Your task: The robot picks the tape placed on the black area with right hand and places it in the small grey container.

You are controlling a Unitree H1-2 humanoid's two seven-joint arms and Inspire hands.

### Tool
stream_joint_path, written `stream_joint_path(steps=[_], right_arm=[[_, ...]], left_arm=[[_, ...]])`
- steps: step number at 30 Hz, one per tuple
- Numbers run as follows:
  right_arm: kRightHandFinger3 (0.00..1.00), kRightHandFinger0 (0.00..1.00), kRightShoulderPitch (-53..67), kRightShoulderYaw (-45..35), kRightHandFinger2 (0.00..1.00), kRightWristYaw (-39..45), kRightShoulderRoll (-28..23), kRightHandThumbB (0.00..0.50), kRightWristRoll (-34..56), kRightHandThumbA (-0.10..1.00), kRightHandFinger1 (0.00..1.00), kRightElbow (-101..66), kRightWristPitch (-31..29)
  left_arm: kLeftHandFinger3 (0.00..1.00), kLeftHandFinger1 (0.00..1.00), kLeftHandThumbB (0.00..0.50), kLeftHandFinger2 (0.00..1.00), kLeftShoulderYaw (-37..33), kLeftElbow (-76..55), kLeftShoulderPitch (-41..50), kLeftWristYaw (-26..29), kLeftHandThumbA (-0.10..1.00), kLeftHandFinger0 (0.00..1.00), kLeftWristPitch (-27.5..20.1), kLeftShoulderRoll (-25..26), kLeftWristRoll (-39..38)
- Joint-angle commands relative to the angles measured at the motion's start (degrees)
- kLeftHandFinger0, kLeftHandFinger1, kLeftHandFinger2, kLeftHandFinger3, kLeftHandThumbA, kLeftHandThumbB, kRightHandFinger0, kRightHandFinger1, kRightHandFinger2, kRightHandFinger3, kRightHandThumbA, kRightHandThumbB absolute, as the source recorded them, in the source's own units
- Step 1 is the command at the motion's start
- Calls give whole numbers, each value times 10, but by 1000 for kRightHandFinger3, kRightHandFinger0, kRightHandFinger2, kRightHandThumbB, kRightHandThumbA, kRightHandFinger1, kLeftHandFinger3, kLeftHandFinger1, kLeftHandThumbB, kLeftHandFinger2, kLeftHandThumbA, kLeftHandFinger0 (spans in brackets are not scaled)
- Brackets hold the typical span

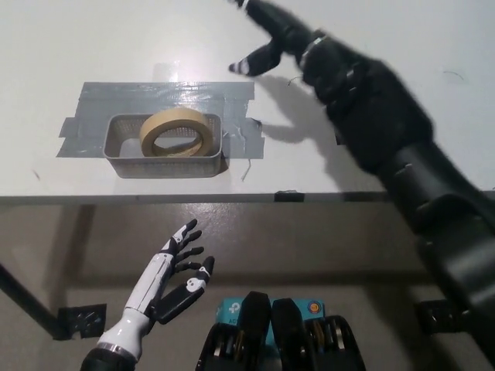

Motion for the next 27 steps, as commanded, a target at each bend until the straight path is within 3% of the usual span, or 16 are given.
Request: stream_joint_path(steps=[1,2,3,4,6,8,9,10,13,20,23,27], right_arm=[[1000,1000,18,-99,1000,213,-151,465,199,1000,1000,-378,152],[1000,1000,41,-107,1000,205,-165,461,200,1000,1000,-420,154],[1000,1000,87,-123,1000,190,-183,400,203,1000,1000,-493,153],[1000,1000,108,-130,1000,184,-190,377,204,1000,1000,-525,153],[1000,1000,180,-151,1000,160,-209,359,200,1000,1000,-612,140],[1000,1000,226,-167,1000,135,-210,362,193,1000,1000,-663,131],[1000,1000,284,-185,1000,111,-202,336,197,1000,1000,-715,122],[1000,1000,325,-198,1000,94,-184,325,211,1000,1000,-758,133],[1000,1000,467,-202,1000,32,-131,280,220,1000,1000,-844,78],[1000,1000,574,-166,1000,-34,-49,152,201,1000,1000,-825,-37],[1000,1000,609,-158,1000,-56,-13,191,184,1000,1000,-754,-76],[1000,1000,616,-153,1000,-76,9,185,151,899,1000,-637,-135]], left_arm=[[1000,893,0,994,3,-3,-21,-6,572,805,-19,10,4],[1000,947,7,1000,4,0,-22,-4,601,842,-25,12,5],[1000,1000,49,1000,8,-1,-23,-1,719,956,-27,13,6],[1000,1000,64,1000,10,-1,-25,1,786,1000,-27,14,5],[1000,1000,92,1000,12,6,-32,6,906,1000,-39,16,11],[1000,1000,107,1000,15,17,-39,12,957,1000,-48,12,8],[1000,1000,110,1000,16,27,-44,16,1000,1000,-56,9,8],[1000,1000,118,1000,17,31,-46,19,1000,1000,-62,8,7],[1000,1000,139,1000,15,27,-42,7,1000,1000,-53,12,0],[1000,1000,134,1000,21,30,-43,14,1000,1000,-42,10,4],[1000,1000,126,1000,26,25,-29,17,1000,1000,-49,12,1],[1000,1000,136,1000,32,27,-29,22,1000,1000,-49,9,-1]])
